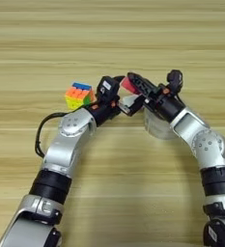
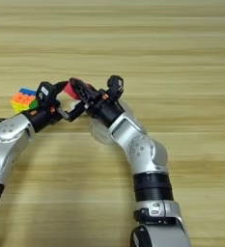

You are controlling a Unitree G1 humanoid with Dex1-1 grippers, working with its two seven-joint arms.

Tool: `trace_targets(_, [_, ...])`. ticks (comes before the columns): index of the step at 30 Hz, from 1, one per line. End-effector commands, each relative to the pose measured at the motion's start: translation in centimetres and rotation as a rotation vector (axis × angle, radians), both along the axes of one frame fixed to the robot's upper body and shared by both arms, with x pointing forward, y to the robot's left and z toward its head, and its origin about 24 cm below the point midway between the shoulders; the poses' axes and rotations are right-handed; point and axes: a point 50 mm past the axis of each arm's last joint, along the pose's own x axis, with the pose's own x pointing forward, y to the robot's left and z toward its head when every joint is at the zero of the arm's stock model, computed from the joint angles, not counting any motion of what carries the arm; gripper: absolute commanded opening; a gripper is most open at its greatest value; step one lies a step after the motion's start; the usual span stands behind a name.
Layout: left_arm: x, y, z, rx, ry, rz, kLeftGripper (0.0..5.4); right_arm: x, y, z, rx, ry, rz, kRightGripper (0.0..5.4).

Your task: Move the objects on the table

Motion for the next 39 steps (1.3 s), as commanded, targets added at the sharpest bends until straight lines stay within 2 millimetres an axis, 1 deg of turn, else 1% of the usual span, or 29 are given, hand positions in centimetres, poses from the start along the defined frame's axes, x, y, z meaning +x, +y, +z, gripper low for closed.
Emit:
trace_targets(1, [0.2, 0.2, 0.1, 0.012, -0.002, 0.007, 5.27, 0.1, -0.3, 0.7, -0.03, -0.061, -0.044, 2.3])
trace_targets(3, [0.2, 0.2, 0.1, 0.013, -0.001, 0.007, 5.39, 0.1, -0.4, 1.0, -0.041, -0.085, -0.064, 2.3])
trace_targets(10, [0.2, 0.3, 0.0, 0.014, -0.002, 0.009, 5.4, 0.3, -1.0, 1.3, -0.063, -0.119, -0.119, 2.3])
trace_targets(13, [0.3, 0.5, 0.1, 0.01, -0.003, 0.019, 5.4, 0.5, -2.0, 1.5, -0.116, -0.154, -0.199, 2.3])
trace_targets(28, [0.9, 1.5, 0.5, -0.041, -0.011, 0.117, 5.4, 0.7, -6.2, 1.8, -0.328, -0.259, -0.472, 2.3])
trace_targets(32, [1.3, 2.1, 1.0, -0.055, -0.04, 0.184, 5.4, 0.7, -7.3, 1.4, -0.411, -0.272, -0.547, 2.3])
trace_targets(39, [2.0, 3.4, 1.9, -0.109, -0.083, 0.296, 5.4, 0.6, -8.8, 0.7, -0.493, -0.264, -0.63, 2.3])
